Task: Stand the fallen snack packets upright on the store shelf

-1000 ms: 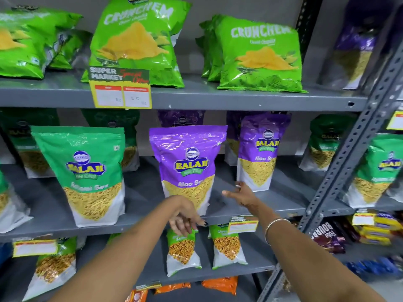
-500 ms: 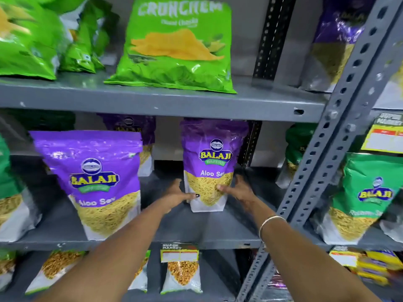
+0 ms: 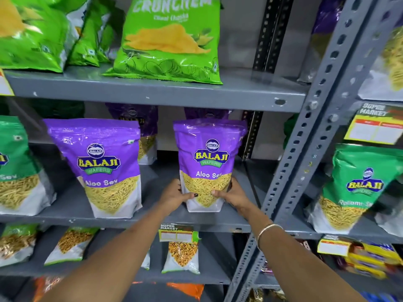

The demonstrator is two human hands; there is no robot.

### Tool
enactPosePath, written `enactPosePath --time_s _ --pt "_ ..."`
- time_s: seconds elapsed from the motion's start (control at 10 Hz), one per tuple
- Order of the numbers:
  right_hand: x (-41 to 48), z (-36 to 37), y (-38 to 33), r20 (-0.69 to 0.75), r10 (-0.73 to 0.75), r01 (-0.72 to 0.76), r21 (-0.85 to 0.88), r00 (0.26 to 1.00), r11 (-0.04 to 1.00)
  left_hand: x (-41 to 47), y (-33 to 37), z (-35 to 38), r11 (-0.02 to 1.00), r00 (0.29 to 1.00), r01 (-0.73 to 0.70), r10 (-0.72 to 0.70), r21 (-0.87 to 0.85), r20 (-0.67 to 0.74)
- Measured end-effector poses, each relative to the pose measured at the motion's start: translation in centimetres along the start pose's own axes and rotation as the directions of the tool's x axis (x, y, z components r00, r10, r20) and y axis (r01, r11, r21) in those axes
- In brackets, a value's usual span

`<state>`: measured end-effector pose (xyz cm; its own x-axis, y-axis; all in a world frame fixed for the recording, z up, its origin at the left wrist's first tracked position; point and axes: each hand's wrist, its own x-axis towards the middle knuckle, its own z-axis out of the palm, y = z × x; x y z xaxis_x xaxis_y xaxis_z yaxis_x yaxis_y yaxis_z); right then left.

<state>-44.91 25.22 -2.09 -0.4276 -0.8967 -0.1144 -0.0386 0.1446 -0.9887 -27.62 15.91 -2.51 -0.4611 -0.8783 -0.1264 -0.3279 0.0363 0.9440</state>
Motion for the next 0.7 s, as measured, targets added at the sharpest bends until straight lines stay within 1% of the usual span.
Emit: enactPosePath --time_s 0.1,0.3,0.5,0.6,0.7 --pt "-2.3 0.2 0.0 -0.023 -0.005 0.003 -0.05 1.0 0.999 -2.0 -0.3 -0.3 0.999 1.0 -0.013 0.013 0.045 -0.016" --pt "-4.3 0.3 -0.5 -0.037 0.016 -0.019 -0.083 0.999 0.996 -3.7 -0.2 -0.4 0.995 1.0 -0.017 0.018 0.1 -0.008" --pt "-4.4 0.3 -0.2 -0.064 0.025 -0.032 -0.108 0.998 0.994 -4.1 0.1 -0.4 0.991 1.0 -0.009 0.01 0.131 -0.006" --pt "-4.6 0.3 -0.7 -0.072 0.062 -0.07 -0.116 0.995 0.991 -3.7 0.5 -0.5 0.987 1.0 0.005 -0.007 0.163 0.015" --pt "-5.5 1.4 -1.5 -0.186 0.006 -0.035 -0.153 0.983 0.988 -4.3 0.2 -0.5 0.974 0.998 -0.056 0.057 0.22 0.002"
